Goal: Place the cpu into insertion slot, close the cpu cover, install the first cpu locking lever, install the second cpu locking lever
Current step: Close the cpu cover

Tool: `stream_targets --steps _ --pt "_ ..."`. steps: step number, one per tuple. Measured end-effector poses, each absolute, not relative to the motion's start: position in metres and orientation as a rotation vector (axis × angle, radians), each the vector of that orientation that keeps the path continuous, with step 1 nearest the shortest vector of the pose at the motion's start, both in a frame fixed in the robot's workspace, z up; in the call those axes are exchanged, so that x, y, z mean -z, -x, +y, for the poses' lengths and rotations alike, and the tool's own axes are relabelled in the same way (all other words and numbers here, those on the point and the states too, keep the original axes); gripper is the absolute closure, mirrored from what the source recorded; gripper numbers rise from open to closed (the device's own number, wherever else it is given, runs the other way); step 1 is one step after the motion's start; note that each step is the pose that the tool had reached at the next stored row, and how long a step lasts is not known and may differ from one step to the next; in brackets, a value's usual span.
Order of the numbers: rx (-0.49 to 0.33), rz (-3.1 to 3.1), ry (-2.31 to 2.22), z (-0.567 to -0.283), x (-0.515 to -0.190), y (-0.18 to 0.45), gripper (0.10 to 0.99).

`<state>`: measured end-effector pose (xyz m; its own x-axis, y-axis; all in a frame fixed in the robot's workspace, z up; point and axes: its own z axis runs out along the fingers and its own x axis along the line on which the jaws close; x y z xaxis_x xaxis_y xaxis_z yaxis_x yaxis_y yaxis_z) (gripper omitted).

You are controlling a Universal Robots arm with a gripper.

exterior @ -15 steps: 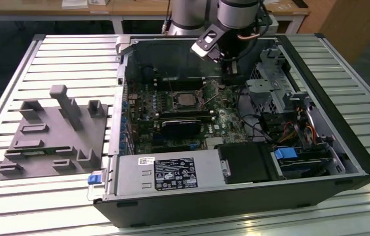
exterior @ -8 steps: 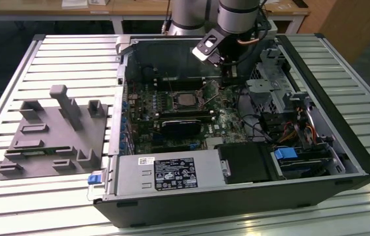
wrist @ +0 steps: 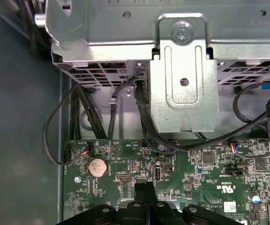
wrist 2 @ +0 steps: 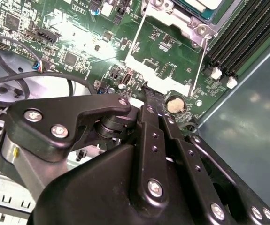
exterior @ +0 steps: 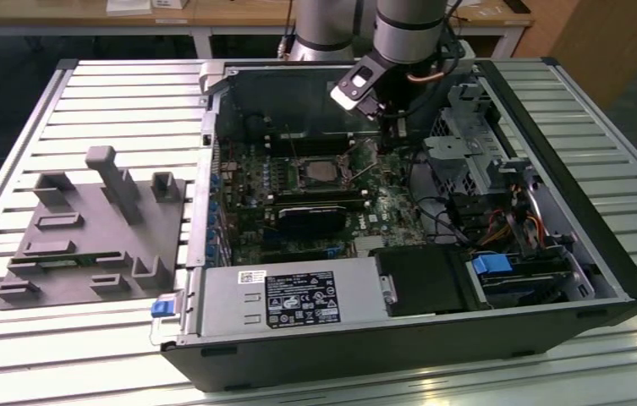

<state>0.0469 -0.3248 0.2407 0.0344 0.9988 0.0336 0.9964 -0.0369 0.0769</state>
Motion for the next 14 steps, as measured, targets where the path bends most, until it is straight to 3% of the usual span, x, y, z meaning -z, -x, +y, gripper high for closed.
stream_targets --steps 14 --pt "-0.104 2.165 -2.244 -0.3248 -0.2385 -0.0469 0.98"
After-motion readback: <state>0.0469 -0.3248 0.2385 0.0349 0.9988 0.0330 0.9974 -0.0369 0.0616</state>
